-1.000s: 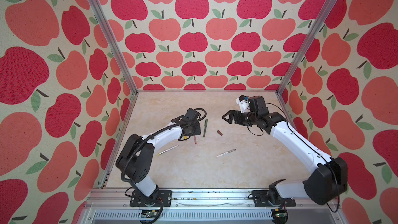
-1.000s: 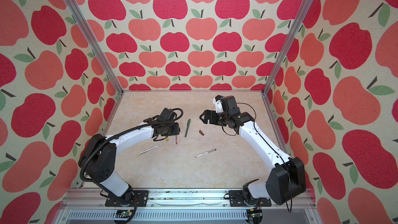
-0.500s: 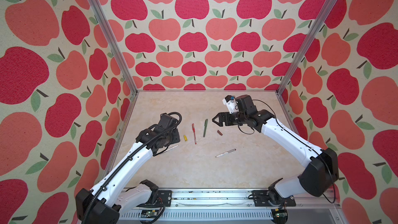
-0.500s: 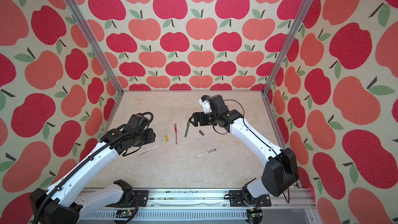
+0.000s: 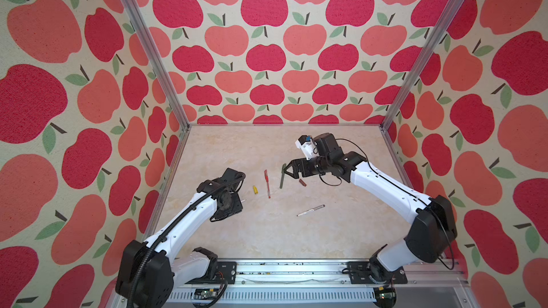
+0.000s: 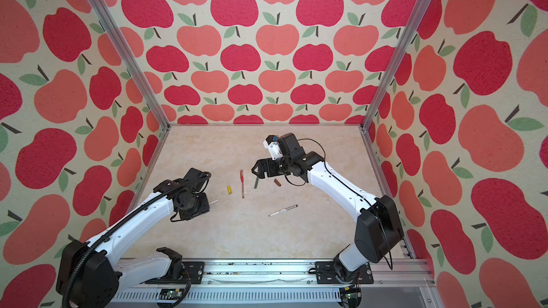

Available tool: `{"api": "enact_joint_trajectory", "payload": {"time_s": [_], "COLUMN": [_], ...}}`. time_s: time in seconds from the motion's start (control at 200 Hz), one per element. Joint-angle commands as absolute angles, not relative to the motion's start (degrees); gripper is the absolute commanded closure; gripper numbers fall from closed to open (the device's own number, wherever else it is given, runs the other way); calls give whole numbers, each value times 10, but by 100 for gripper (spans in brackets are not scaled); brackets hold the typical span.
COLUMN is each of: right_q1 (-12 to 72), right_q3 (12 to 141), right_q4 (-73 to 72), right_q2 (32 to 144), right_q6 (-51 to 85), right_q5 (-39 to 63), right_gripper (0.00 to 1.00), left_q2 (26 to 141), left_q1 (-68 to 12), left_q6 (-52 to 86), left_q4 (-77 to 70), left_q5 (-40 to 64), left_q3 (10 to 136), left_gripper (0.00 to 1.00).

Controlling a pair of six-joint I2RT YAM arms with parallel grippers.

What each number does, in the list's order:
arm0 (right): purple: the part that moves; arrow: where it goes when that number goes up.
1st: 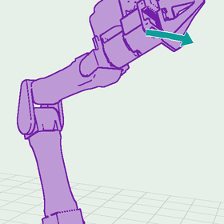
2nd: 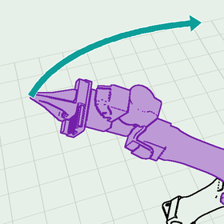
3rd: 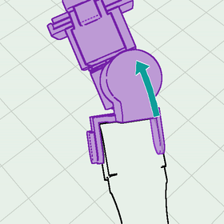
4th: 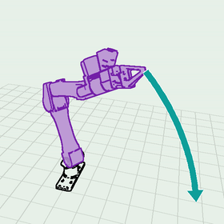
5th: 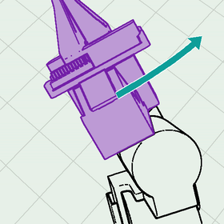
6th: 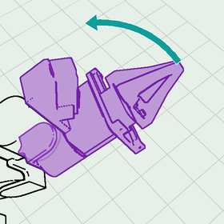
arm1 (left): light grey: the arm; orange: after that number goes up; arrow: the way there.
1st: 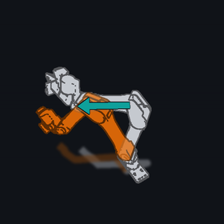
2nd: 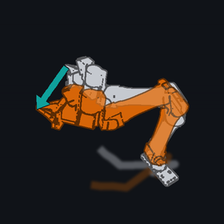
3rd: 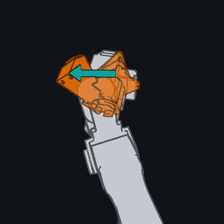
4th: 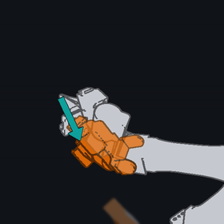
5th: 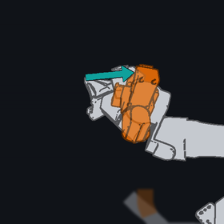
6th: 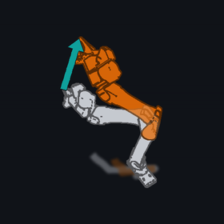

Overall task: Insert pens into pen caps
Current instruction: Pick up the pen from the middle-left of the table.

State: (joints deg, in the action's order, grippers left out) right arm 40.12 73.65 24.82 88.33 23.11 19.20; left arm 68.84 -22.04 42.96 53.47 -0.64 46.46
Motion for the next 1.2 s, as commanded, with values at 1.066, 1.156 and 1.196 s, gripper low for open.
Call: {"api": "enact_joint_trajectory", "payload": {"time_s": [1.066, 1.156, 1.196], "right_q1": [370, 366, 364], "right_q3": [695, 688, 686], "right_q4": [195, 186, 182], "right_q2": [839, 834, 831], "right_q6": [191, 196, 197], "right_q5": [253, 256, 256], "right_gripper": [1, 1, 1], "left_q2": [903, 922, 929], "left_q1": [-171, -171, -171], "left_q6": [256, 250, 247], "left_q4": [562, 559, 558], "left_q5": [-12, -23, -31], "left_q3": [557, 556, 557], "left_gripper": [27, 27, 27]}}
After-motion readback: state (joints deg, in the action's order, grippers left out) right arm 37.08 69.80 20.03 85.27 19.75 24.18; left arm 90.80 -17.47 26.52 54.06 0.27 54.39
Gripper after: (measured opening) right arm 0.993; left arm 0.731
